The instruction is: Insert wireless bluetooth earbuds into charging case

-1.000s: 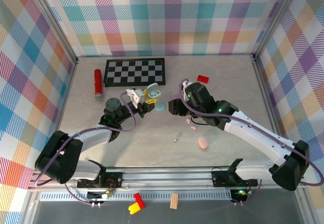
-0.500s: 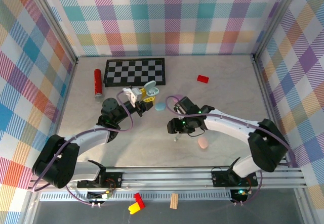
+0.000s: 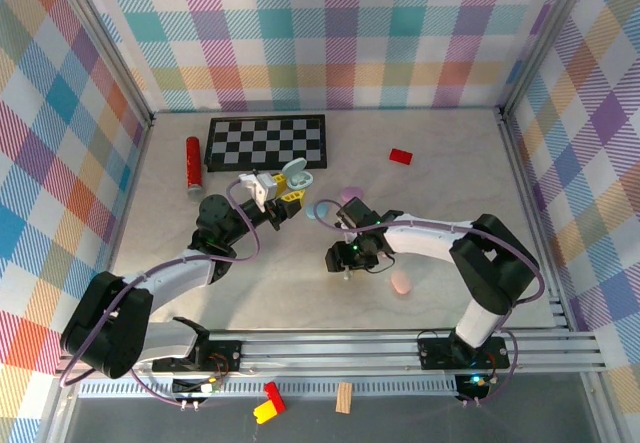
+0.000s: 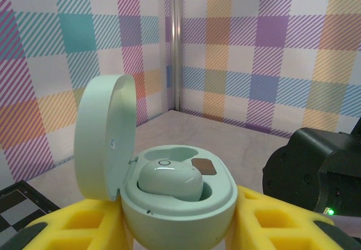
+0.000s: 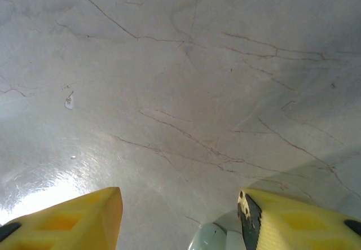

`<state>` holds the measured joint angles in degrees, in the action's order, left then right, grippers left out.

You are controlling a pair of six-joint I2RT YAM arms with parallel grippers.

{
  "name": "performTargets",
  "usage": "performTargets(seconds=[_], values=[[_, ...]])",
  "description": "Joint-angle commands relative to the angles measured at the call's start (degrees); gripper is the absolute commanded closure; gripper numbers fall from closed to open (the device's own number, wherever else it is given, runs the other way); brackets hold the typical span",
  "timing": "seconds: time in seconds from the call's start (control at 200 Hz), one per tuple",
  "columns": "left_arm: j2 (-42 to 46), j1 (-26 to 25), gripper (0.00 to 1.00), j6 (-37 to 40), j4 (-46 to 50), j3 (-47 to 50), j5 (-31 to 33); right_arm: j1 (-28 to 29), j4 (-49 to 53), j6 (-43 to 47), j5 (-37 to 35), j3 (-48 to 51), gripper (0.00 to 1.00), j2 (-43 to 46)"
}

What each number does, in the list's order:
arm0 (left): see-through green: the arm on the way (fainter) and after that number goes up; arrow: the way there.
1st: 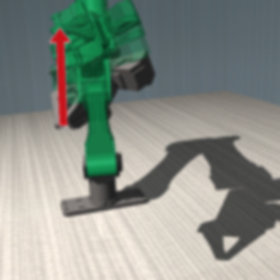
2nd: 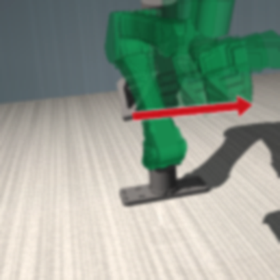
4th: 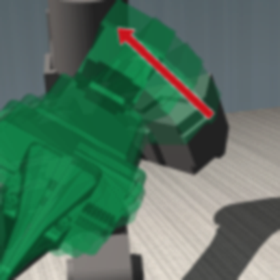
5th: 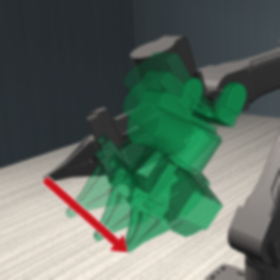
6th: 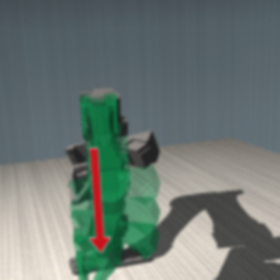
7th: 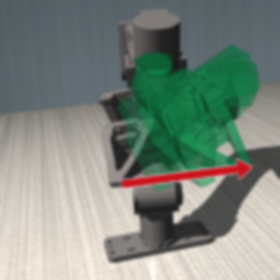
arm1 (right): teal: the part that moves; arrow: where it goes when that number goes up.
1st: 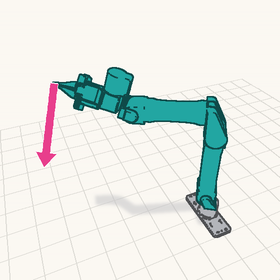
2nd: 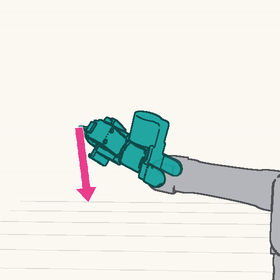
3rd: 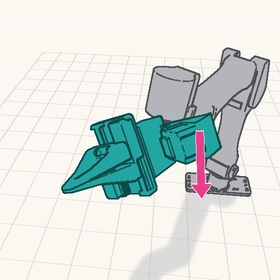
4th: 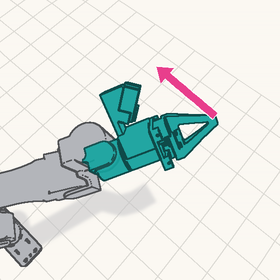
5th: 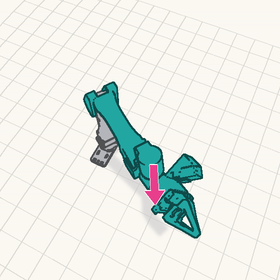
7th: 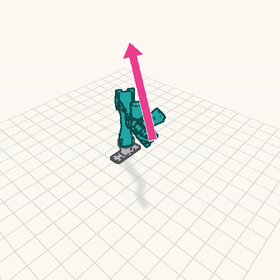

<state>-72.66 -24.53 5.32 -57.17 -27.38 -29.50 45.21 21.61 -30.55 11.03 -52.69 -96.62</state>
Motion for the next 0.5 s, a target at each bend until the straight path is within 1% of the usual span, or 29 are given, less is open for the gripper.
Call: performTargets(seconds=[0.0,0.14,0.375,0.495], values=[[1.6,0.5,0.61,-1.0,-2.4,0.9,-0.9,-0.1,-1.1,1.7,0.1,0.2,0.42,-1.5],[2.1,0.6,0.61,-0.4,-0.8,0.8,-0.6,-0.2,-0.8,1.1,0.6,2.5,0.42,-0.3],[2.0,0.5,0.61,-0.3,-0.8,0.7,-0.7,0.0,-2.2,-2.3,4.8,7.0,0.43,2.4],[1.7,0.5,0.62,-0.4,-0.9,0.5,-0.8,0.2,-1.7,-3.4,5.5,7.8,0.43,3.1]])
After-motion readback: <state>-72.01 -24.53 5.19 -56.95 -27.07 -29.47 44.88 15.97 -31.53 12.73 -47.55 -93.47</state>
